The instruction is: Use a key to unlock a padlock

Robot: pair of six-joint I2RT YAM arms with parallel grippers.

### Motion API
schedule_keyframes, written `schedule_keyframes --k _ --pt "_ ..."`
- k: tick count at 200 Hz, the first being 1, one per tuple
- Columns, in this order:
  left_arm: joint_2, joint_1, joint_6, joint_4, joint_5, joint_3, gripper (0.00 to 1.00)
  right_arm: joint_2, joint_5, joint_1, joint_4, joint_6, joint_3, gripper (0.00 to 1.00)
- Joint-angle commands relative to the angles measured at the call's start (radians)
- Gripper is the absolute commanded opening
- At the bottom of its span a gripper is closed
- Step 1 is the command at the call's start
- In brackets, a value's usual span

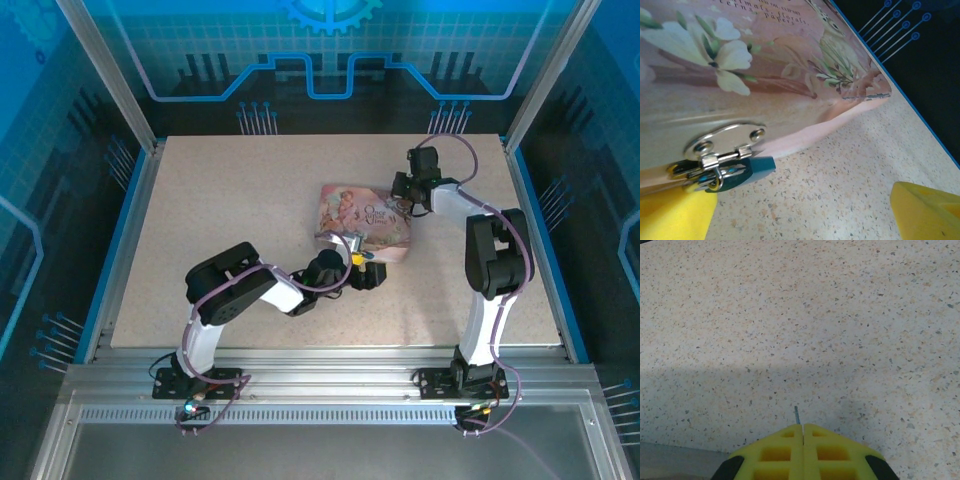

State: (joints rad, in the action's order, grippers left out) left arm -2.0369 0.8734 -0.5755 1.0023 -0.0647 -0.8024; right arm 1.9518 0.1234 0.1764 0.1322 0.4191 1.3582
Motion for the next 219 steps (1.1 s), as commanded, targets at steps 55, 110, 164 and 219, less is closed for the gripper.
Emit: schedule_keyframes --k 55,110,164,219 --pt "0.005 -0.02 -0.021 0.196 0.057 0.027 0.75 -0.005 -0.085 0.053 0.115 0.026 -0.046 0.0" --pt "-0.004 -0.034 -0.059 0.325 0.072 0.097 0.62 -0.006 -0.084 0.055 0.112 0.029 -0.053 0.0" --pt "0.008 -0.039 -0.075 0.375 0.06 0.145 0.65 -0.01 -0.083 0.058 0.119 0.029 -0.046 0.0" --pt "0.038 -0.04 -0.074 0.334 0.014 0.173 0.74 -0.008 -0.081 0.063 0.125 0.032 -0.038 0.0"
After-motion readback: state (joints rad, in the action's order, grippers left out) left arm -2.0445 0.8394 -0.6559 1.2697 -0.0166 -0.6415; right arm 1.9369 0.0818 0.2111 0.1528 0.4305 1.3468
